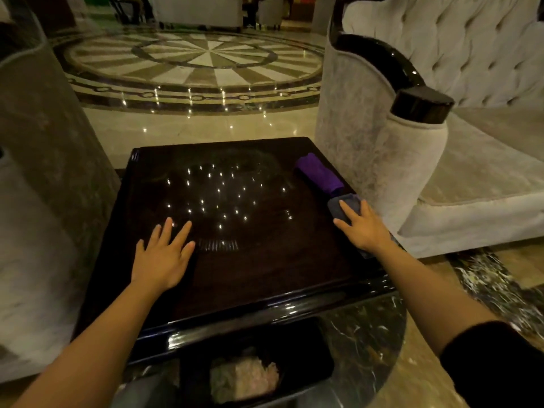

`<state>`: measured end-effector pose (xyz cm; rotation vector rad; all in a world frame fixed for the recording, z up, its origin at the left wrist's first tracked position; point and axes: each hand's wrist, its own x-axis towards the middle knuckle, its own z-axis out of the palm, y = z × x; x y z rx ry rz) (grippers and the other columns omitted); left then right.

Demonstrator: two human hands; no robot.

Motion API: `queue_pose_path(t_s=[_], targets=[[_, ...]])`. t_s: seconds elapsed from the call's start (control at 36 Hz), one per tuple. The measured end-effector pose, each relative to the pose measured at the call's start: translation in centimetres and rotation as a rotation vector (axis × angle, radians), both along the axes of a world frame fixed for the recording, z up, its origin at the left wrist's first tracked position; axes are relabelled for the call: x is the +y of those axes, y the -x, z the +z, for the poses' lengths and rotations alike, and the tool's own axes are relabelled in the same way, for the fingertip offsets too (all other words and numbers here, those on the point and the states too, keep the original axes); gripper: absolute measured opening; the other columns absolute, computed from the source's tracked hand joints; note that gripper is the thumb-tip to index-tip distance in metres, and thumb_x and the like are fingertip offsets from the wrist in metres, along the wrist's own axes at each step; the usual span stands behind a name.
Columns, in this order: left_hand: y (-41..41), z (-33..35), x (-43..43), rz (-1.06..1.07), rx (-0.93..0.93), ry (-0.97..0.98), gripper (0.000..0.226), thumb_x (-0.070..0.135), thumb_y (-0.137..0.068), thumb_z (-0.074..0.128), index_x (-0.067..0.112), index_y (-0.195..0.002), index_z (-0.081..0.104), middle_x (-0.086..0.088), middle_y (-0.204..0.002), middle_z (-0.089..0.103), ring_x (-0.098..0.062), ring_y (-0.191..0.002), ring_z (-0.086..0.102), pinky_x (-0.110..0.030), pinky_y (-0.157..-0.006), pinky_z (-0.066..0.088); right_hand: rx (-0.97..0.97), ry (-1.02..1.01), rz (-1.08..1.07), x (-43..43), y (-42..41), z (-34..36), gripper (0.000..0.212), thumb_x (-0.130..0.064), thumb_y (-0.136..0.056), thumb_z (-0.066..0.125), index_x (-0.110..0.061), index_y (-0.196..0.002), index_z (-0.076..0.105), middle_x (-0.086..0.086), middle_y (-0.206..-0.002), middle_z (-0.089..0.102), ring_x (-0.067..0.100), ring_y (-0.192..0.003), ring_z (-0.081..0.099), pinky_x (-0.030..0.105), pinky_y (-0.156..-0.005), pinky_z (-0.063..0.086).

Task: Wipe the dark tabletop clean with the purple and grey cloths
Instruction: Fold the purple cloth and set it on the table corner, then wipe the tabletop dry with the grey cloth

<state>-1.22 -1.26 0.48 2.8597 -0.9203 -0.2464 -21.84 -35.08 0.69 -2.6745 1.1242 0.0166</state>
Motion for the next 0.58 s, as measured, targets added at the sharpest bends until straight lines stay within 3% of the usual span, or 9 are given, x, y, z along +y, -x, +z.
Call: queue_pose_path(t_s=[0.42,0.58], targets=[[1.2,-1.4,2.8,0.022,-0.011,-0.028,0.052,0.045,-0.096,0.014,0.034,-0.145,0.003,-0.005,-0.158,-0.001,-0.024,-0.145,-0.003,-0.047,-0.116,0.004,0.054,0.002,0.024,2.3,-1.4,0.5,0.054,-0.035,-0.097,0.024,-0.017,-0.144,0.003,0.017,-0.155,-0.002,0.032,-0.143,0.004,0.046,-0.112,0.019],[1.3,-1.3,2.9,0.014,-0.006,-0.027,0.051,0.044,-0.096,0.014,0.033,-0.145,0.003,-0.006,-0.158,-0.001,-0.024,-0.145,-0.004,-0.048,-0.116,0.004,0.041,0.009,0.091,4.9,-2.6,0.5,0.052,-0.03,-0.098,0.024,-0.014,-0.144,0.006,0.016,-0.155,0.004,0.033,-0.142,0.012,0.048,-0.111,0.021]])
